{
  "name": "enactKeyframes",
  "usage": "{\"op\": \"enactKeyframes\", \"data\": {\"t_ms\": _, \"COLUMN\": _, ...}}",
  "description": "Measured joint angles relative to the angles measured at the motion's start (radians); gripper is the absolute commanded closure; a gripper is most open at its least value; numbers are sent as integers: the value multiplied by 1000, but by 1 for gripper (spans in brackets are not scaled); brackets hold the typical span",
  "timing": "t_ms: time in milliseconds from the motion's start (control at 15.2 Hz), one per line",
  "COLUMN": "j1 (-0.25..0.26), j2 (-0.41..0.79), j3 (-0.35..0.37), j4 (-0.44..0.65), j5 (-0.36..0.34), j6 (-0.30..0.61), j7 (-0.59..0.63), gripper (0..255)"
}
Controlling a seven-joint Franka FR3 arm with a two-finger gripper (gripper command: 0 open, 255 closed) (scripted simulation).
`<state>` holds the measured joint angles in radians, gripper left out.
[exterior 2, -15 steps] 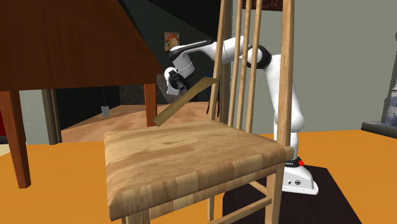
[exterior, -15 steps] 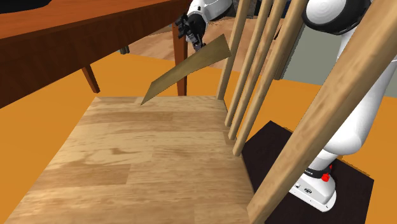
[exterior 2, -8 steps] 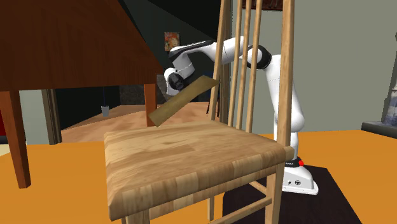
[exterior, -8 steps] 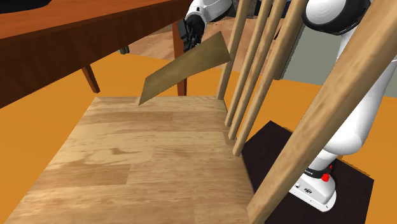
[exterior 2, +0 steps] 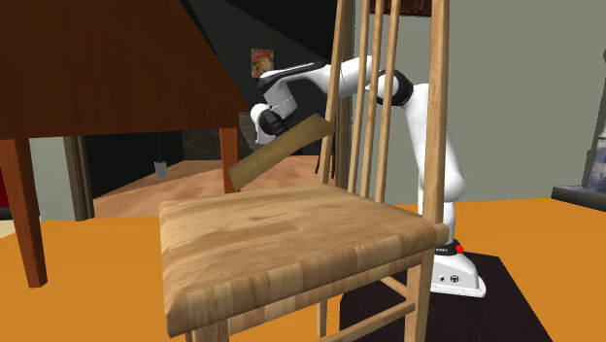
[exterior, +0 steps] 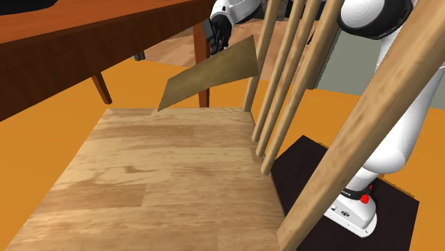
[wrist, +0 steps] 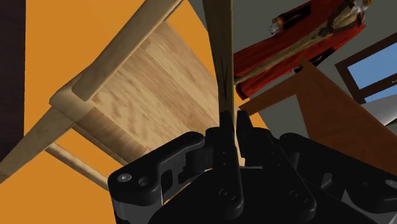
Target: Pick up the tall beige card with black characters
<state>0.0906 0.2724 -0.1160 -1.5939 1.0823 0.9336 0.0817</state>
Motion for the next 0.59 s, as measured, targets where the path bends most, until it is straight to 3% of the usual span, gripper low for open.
{"op": "enactKeyframes", "data": {"t_ms": 396, "j1": 4, "j2": 10, "j3": -21, "j4": 20, "j5": 14, "j6": -85, "j7": 62, "gripper": 255}}
{"op": "enactKeyframes", "data": {"t_ms": 594, "j1": 13, "j2": 7, "j3": -30, "j4": 14, "j5": 44, "j6": -75, "j7": 93, "gripper": 255}}
